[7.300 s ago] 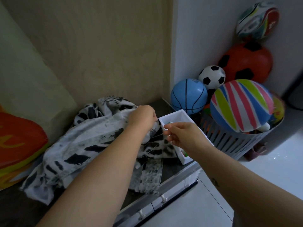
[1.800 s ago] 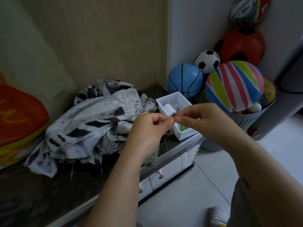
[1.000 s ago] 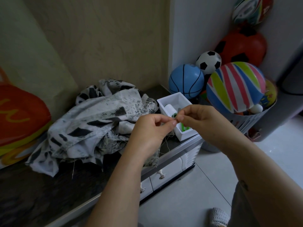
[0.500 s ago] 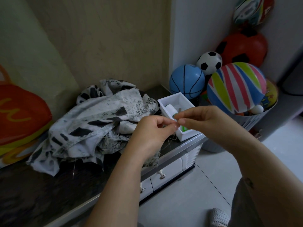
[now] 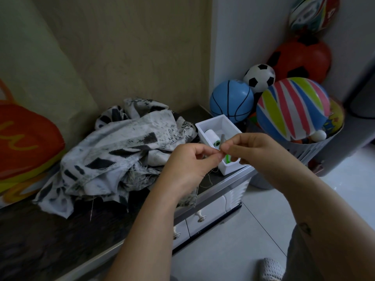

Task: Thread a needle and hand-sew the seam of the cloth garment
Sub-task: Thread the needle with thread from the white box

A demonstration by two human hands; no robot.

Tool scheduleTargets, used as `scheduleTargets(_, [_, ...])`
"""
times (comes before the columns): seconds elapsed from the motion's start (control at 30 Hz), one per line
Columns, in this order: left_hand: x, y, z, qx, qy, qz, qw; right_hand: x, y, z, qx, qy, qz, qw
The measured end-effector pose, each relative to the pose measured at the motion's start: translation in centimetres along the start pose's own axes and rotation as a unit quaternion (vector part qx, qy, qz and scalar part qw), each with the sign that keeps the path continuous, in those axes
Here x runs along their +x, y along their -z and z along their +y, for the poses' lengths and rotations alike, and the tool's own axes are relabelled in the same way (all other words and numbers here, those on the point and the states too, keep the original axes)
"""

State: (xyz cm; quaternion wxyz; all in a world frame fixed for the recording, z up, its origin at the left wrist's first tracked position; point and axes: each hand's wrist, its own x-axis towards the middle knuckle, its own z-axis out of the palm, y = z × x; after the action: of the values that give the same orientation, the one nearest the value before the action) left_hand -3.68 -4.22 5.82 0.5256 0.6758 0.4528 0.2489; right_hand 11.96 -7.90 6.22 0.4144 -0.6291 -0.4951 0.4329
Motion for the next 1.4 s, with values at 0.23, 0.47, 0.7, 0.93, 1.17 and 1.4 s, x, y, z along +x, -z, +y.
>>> scheduleTargets(0.23, [0.1,0.2,-0.3,0.004,0.004,0.012,1.0,-0.3,1.0,-0.5,0.02,0.0,-0.006,1.0])
scheduleTargets(0.47, [0.2,0.2,-0.4,0.012,0.003,0.007,1.0,-0.5,0.9,-0.6,-0.064,0.05,-0.064,0.995])
scheduleTargets(0.7, [0.2,0.0,-0.3,-0.038,-0.007,-0.015,0.999,-0.1,0.2,-0.2,-0.08,0.086,0.024,0.993])
scheduleTargets(0.93, [0.3,0.0,-0.3,-0.047,0.047,-0.028,0.997,-0.1,0.7,-0.1,0.001,0.088,0.19,0.978])
scheduleTargets(1.17, [0.1,0.5,-2.2,0.413,0.045,0.083,0.906,-0.4,0.8,-0.6,0.026,0.107,0.192,0.975])
scheduleTargets(1.4, [-0.3,-0.4,0.6,0.031,-0.121,0.09,0.988,-0.8,-0.1,-1.2,-0.12,0.166,0.093,0.974])
